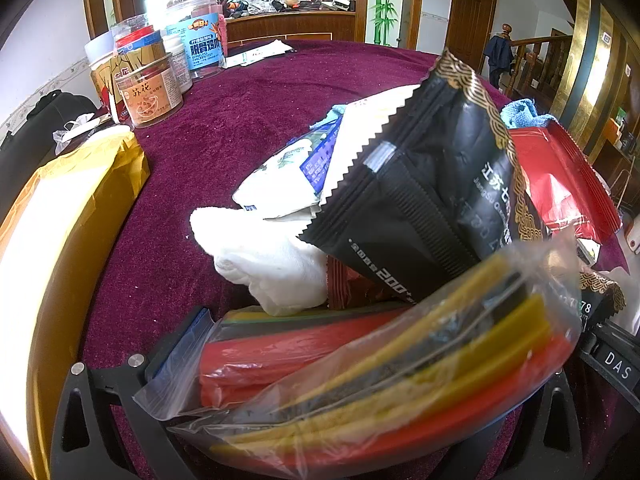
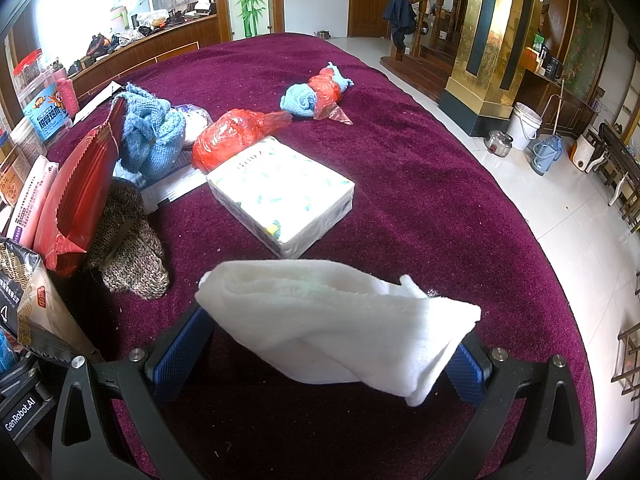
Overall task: Organize soft objects
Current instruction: 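Hold the red-yellow strip bag in the left tool while the right tool holds a white cloth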
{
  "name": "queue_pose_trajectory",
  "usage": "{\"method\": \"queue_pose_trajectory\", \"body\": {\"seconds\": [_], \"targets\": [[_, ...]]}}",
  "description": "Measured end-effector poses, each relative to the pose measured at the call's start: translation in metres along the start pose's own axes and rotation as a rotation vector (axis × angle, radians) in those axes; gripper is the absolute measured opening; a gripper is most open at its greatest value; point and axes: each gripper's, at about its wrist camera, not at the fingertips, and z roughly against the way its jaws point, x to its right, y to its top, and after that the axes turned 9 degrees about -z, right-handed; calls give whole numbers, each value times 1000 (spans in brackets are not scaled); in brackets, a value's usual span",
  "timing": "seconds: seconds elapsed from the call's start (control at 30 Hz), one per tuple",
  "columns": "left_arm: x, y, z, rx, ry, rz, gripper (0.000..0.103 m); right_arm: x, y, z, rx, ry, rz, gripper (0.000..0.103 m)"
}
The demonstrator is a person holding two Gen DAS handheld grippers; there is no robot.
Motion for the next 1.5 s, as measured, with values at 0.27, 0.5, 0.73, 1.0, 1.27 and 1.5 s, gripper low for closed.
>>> {"method": "queue_pose_trajectory", "body": {"seconds": [0.27,0.5,0.73,1.0,1.27,1.5], "targets": [[0,0,0,0,-2,1,103,0,0,0,0,0,0,103],[0,0,0,0,-2,1,103,0,0,0,0,0,0,103],[0,0,0,0,-2,1,103,0,0,0,0,0,0,103],[0,0,0,-1,-4,1,103,0,0,0,0,1,-1,103],[-2,-12,13,-92,-100,-107,103,0,0,0,-1,6,4,103],[-1,-33,26,-74,-119,-147,103,8,3,3,-19,39,21,103]]}}
